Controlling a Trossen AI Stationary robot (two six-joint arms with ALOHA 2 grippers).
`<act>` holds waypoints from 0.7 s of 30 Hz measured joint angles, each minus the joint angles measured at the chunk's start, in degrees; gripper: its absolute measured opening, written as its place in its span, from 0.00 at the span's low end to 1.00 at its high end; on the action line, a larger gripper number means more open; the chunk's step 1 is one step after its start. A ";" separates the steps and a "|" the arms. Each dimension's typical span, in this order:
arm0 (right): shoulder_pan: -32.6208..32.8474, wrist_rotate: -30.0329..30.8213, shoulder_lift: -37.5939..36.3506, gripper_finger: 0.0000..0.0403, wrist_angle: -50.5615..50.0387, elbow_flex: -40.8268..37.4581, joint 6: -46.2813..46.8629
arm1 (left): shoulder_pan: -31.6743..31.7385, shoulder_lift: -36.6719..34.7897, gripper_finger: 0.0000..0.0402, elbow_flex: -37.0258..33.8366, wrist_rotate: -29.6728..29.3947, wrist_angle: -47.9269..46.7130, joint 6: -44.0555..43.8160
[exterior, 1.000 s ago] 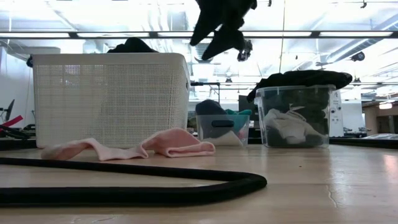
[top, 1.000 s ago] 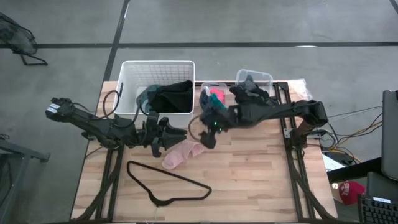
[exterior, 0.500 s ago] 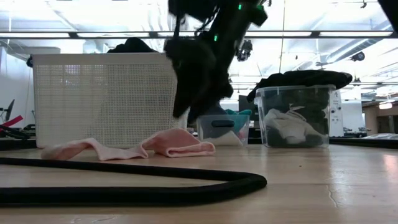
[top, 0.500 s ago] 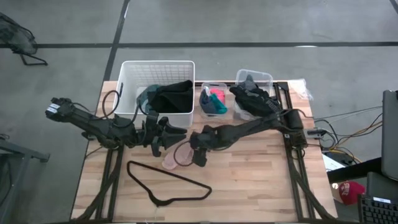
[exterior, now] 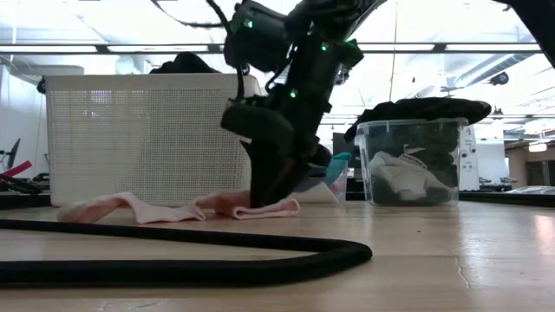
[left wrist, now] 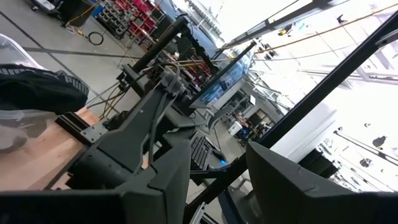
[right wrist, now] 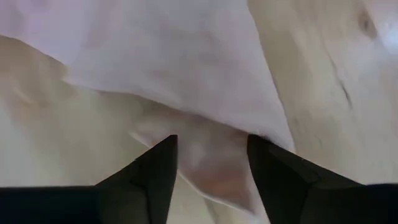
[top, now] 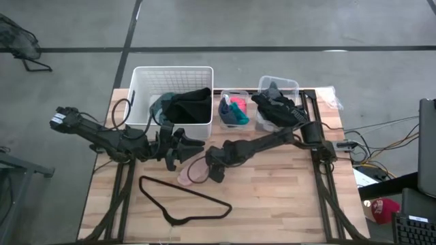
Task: Pick & Place Cloths
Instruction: Put the pink sock into the small transparent bin
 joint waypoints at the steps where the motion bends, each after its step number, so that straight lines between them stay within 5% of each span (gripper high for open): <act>1: -0.20 -0.53 0.00 0.44 -0.42 -0.16 0.45 | 0.00 0.00 0.40 0.00 0.00 0.00 0.00; 9: -0.83 -7.63 -0.07 0.06 -0.33 -1.28 1.20 | 0.00 0.00 0.40 0.00 -0.90 -0.03 1.14; 15: -0.18 -11.97 -2.77 0.02 -2.04 -1.35 1.27 | 0.05 0.00 0.40 0.02 -0.88 0.75 1.19; 21: 1.14 -6.68 -12.00 0.02 -5.70 -1.24 1.22 | 0.03 -0.13 0.40 0.04 -0.86 3.88 2.56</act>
